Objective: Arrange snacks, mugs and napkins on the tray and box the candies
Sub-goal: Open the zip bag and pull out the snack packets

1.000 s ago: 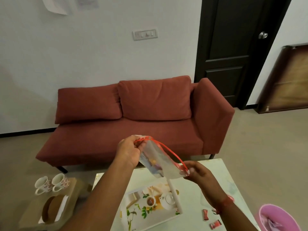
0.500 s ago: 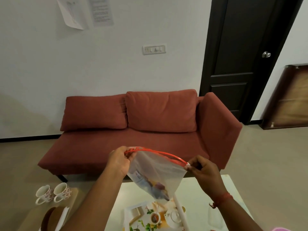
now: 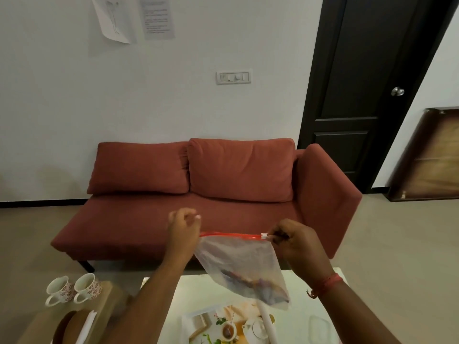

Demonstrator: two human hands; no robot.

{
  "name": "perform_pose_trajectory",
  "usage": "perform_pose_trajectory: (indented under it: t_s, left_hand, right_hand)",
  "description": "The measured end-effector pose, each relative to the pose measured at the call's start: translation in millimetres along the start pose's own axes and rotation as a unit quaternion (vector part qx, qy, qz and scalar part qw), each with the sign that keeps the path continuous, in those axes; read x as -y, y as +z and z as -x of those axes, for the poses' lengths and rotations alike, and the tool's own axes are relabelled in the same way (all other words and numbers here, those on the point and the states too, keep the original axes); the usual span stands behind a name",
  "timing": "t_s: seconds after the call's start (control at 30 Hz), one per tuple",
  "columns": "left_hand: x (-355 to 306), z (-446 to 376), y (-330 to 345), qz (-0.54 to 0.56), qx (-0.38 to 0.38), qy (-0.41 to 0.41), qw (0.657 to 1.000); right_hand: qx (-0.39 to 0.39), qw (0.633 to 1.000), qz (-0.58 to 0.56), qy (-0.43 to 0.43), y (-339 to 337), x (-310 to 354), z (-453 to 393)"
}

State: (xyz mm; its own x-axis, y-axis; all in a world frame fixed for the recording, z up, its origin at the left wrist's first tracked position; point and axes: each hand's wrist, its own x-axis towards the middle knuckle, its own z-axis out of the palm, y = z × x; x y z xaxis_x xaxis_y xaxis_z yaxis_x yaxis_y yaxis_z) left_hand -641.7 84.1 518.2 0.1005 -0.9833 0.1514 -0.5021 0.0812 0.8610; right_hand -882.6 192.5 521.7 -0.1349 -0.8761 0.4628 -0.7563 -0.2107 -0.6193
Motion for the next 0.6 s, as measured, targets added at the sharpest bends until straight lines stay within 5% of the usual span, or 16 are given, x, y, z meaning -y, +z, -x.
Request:
perform_pose_trajectory:
  t_s: [0.2, 0.6]
  left_hand:
    - [-47, 32, 34, -0.042, 0.253, 0.309, 0.916]
    - [-58, 42, 54, -0.043, 0.201, 0.356, 0.912]
  right_hand:
    - [0.014, 0.999, 0.023, -0.033, 1, 6, -8]
    - [-0.020, 0.999, 0.022, -0.019, -8, 2, -9]
